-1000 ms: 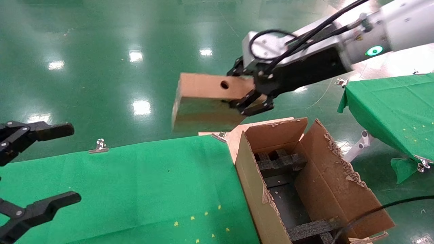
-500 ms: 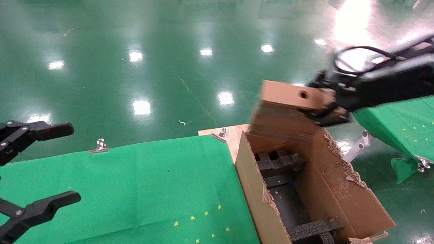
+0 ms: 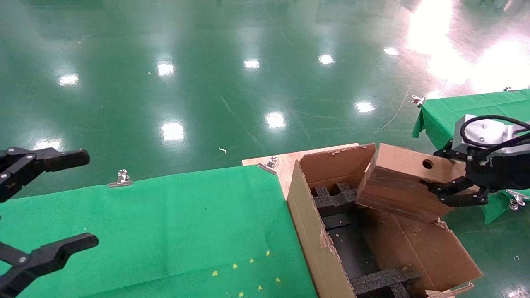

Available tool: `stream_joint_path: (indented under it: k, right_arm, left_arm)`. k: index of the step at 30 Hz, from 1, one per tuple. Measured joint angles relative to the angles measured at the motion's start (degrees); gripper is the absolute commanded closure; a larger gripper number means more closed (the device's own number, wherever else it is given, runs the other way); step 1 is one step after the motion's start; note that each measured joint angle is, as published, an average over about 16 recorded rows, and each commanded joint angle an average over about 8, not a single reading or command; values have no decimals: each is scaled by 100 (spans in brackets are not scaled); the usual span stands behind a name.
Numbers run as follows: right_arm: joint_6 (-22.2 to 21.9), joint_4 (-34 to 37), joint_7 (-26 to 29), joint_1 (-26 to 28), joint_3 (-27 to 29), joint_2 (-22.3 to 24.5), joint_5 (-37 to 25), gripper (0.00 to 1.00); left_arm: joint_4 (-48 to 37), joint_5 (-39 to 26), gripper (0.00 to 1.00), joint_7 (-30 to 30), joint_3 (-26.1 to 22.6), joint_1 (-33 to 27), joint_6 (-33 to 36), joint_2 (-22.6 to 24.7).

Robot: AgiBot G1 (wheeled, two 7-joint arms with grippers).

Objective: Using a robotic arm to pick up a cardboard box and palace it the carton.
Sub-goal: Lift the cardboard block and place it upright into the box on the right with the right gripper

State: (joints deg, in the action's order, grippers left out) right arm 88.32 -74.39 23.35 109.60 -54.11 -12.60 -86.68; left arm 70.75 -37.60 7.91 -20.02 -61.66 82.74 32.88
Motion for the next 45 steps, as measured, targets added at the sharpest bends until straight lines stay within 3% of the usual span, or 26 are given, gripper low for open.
stream_joint_path:
  k: [11,16,25,31,36,45]
  right_arm:
    - [-297,-9,499,-191,-95,148,-54,100]
    - [-764,-55,1330,-450,-212,295,-97,100]
    - [-1832,-261,3472,-1072,-543,571,-164,100]
    - [-2162,-325,4568,-1362,-738,598,-146,100]
    - [-2213,-335,5075,-1493,-839,570,-121,100]
    - [-2280,-274,5444,-1595,-931,499,-231,100]
  left_arm:
    - [-1,0,0,0,0,1,-1,0]
    - [-1,0,0,0,0,1,-1,-1]
    - [-1,0,0,0,0,1,-1,-1]
    - [-1,1,0,0,0,1,-1,-1]
    - [-1,1,0,0,0,1,-2,-1]
    - [-3,2,0,-1,0,2,-3,-2]
